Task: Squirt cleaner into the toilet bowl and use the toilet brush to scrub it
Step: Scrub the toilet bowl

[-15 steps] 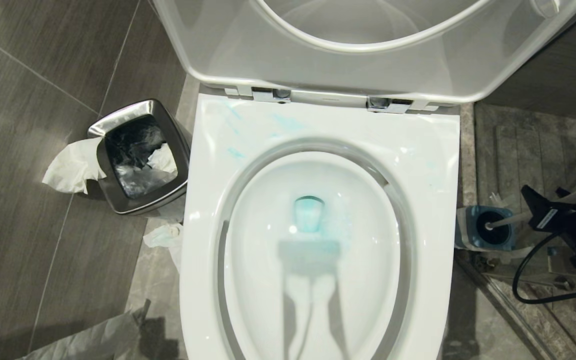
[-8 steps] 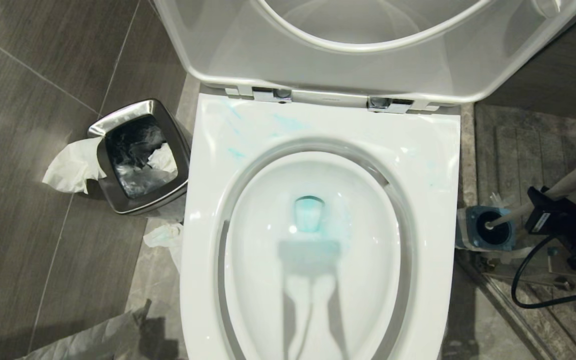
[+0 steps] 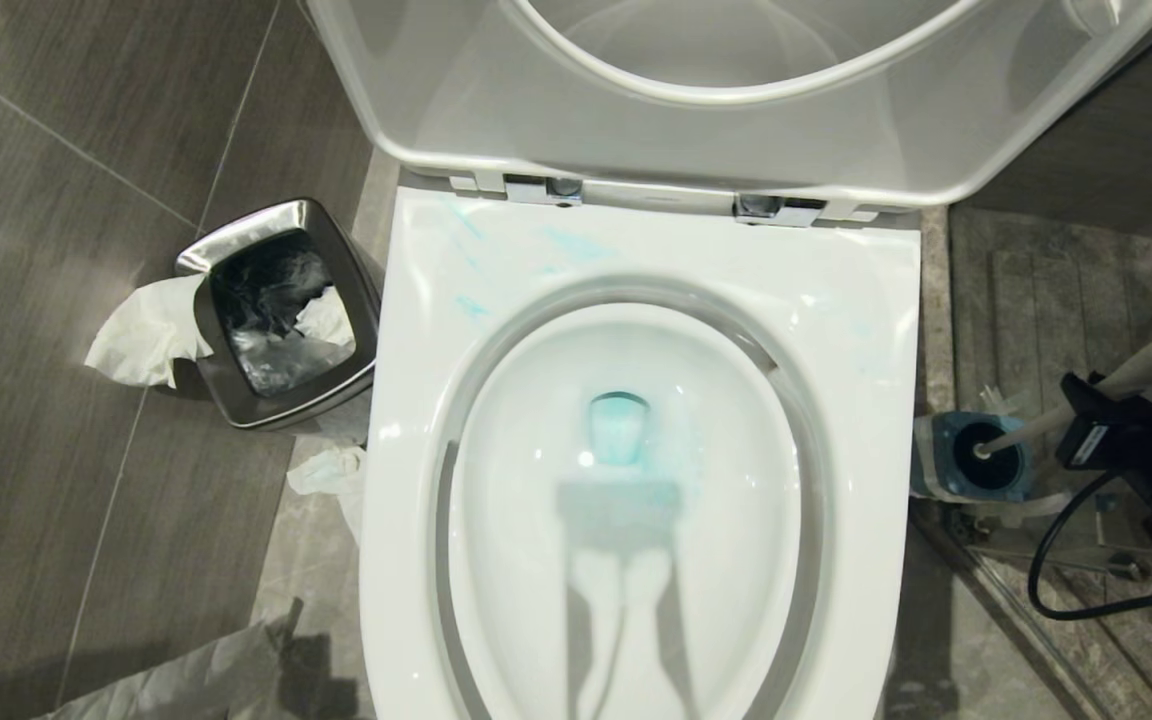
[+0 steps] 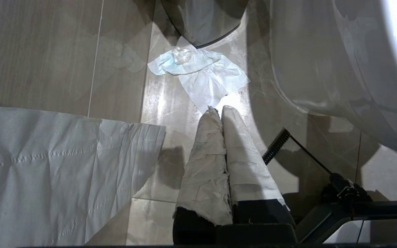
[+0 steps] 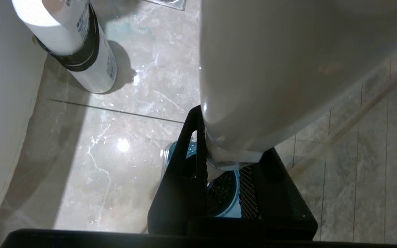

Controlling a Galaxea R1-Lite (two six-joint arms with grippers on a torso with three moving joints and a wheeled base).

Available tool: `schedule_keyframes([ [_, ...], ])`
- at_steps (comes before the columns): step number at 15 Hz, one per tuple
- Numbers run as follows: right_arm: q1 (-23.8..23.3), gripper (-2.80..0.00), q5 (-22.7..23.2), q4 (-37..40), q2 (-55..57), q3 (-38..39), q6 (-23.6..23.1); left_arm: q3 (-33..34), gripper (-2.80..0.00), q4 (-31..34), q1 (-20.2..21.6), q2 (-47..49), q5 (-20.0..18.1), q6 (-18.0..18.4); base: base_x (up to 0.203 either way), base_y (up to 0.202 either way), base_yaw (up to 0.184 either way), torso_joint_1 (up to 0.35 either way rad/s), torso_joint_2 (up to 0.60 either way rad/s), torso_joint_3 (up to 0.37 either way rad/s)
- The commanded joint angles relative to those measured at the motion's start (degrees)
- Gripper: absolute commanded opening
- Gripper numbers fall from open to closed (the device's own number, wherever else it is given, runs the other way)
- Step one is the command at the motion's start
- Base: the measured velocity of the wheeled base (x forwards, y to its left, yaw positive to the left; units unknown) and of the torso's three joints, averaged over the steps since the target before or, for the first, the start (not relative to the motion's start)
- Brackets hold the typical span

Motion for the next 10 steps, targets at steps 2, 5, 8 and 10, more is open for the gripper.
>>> schedule_keyframes([
  [2, -0.02, -2.8, 0.5, -0.59, -2.83, -0.57, 0.14, 0.0, -2.8, 0.0, 0.02, 0.09, 0.0, -0.01, 0.0, 0.0, 0.0, 0.0, 0.0, 0.0],
  [5, -0.01, -2.8, 0.76, 1.07, -6.21, -1.1, 0.34, 0.0, -2.8, 0.0, 0.02, 0.09, 0.0, -0.01, 0.0, 0.0, 0.0, 0.0, 0.0, 0.0],
  [8, 0.03, -2.8, 0.74, 6.35, -11.02, -1.83, 0.92, 0.0, -2.8, 0.0, 0.02, 0.09, 0.0, -0.01, 0.0, 0.0, 0.0, 0.0, 0.0, 0.0],
  [10, -0.01, -2.8, 0.65, 9.12, -14.0, -2.9, 1.24, 0.0, -2.8, 0.0, 0.02, 0.09, 0.0, -0.01, 0.0, 0.0, 0.0, 0.0, 0.0, 0.0],
])
